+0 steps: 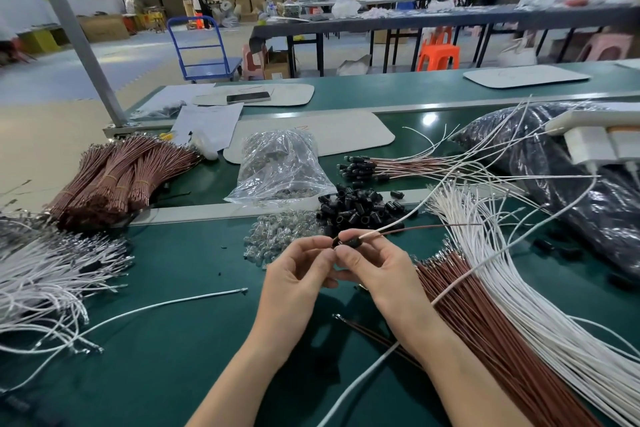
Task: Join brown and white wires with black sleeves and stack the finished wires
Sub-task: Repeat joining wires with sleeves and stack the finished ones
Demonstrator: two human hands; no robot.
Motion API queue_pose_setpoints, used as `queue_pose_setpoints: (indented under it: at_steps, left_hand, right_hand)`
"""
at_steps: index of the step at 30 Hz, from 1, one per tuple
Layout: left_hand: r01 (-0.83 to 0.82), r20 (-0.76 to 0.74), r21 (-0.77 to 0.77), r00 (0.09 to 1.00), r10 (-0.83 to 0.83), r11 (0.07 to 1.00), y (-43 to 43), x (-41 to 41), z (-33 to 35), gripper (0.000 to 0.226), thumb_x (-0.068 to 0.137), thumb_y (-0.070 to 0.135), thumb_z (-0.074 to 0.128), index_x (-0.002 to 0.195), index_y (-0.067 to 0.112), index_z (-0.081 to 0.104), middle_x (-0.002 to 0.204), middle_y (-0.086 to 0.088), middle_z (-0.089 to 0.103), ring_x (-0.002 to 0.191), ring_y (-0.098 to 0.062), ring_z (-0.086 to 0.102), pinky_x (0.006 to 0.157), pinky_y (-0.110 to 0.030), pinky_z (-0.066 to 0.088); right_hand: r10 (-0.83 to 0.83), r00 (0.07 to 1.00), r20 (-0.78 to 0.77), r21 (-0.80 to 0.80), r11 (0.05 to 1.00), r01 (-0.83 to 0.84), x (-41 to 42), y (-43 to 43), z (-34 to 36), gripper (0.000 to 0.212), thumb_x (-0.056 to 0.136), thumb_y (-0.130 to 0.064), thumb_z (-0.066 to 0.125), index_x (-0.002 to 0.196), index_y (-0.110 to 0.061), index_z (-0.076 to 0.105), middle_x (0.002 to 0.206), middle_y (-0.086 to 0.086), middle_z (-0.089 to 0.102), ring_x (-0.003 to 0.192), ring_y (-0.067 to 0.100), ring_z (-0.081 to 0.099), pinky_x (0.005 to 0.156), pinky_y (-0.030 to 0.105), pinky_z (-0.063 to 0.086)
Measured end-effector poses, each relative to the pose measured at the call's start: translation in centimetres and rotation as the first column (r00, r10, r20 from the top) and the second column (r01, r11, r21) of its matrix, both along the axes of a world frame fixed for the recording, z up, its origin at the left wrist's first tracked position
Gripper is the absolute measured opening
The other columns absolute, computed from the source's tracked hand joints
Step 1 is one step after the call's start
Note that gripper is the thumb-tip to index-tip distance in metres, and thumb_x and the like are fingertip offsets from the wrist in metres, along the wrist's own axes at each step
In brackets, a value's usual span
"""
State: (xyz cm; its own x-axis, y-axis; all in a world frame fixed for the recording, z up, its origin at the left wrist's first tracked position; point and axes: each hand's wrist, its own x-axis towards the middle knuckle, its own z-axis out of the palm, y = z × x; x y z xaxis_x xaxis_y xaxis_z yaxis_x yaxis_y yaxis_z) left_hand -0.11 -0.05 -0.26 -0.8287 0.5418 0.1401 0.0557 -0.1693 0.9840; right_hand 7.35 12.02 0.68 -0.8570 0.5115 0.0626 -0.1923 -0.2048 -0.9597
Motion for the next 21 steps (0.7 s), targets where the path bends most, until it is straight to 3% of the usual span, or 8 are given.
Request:
queue_pose_setpoints:
  at_steps: [6, 9, 12, 15, 21]
  left_hand:
    - [0.023, 0.038, 0.033, 0.999, -0.024, 0.999, -0.07, -0.35, -0.24, 0.016, 0.097, 0.007, 0.063, 0.111, 0.012, 0.067, 0.096, -0.011, 0.075, 0.081, -0.016, 0.072, 0.069, -0.025, 0.057]
    - [0.031, 0.099, 0.047, 0.994, -0.036, 0.998, -0.03, -0.56, -0.37, 0.017, 0.099, 0.008, 0.061, 0.113, 0.014, 0.068, 0.095, -0.007, 0.074, 0.079, -0.015, 0.071, 0.068, -0.024, 0.057]
    - [0.046, 0.177, 0.044, 0.983, -0.053, 0.998, -0.11, -0.74, -0.34, 0.02, 0.098, 0.025, 0.059, 0.109, 0.014, 0.072, 0.09, -0.005, 0.072, 0.077, -0.016, 0.067, 0.065, -0.025, 0.056]
    - [0.086, 0.114, -0.009, 0.99, -0.084, 0.996, -0.24, -0.64, -0.23, 0.03, 0.089, 0.036, 0.065, 0.105, 0.013, 0.074, 0.088, -0.004, 0.073, 0.075, -0.015, 0.067, 0.065, -0.025, 0.055]
    - [0.082, 0.019, -0.073, 0.997, -0.08, 0.994, -0.35, -0.59, -0.41, 0.01, 0.096, 0.014, 0.067, 0.101, 0.016, 0.076, 0.091, -0.006, 0.076, 0.075, -0.01, 0.067, 0.064, -0.023, 0.055]
  right_hand:
    - [-0.028, 0.999, -0.029, -0.043, 0.999, 0.027, -0.05, 0.0, 0.06, 0.014, 0.082, -0.021, 0.074, 0.093, -0.028, 0.076, 0.09, 0.015, 0.075, 0.085, 0.028, 0.075, 0.077, 0.026, 0.059]
    - [-0.052, 0.998, -0.031, -0.049, 0.998, 0.05, -0.06, 0.17, 0.04, 0.015, 0.08, -0.022, 0.074, 0.092, -0.03, 0.077, 0.088, 0.01, 0.076, 0.084, 0.021, 0.074, 0.075, 0.023, 0.059]
    - [-0.084, 0.996, -0.028, -0.048, 0.995, 0.082, -0.06, 0.55, -0.03, 0.014, 0.085, -0.013, 0.073, 0.092, -0.025, 0.077, 0.082, 0.005, 0.075, 0.08, 0.014, 0.071, 0.074, 0.023, 0.058]
    - [-0.071, 0.997, -0.029, -0.029, 0.997, 0.07, 0.09, 0.55, -0.07, 0.014, 0.087, -0.011, 0.073, 0.095, -0.022, 0.076, 0.081, 0.005, 0.075, 0.08, 0.015, 0.072, 0.074, 0.022, 0.058]
    - [-0.056, 0.998, -0.016, 0.068, 0.996, 0.057, 0.18, 0.42, 0.02, 0.018, 0.089, -0.013, 0.073, 0.096, -0.03, 0.076, 0.08, 0.0, 0.075, 0.083, 0.013, 0.074, 0.076, 0.021, 0.058]
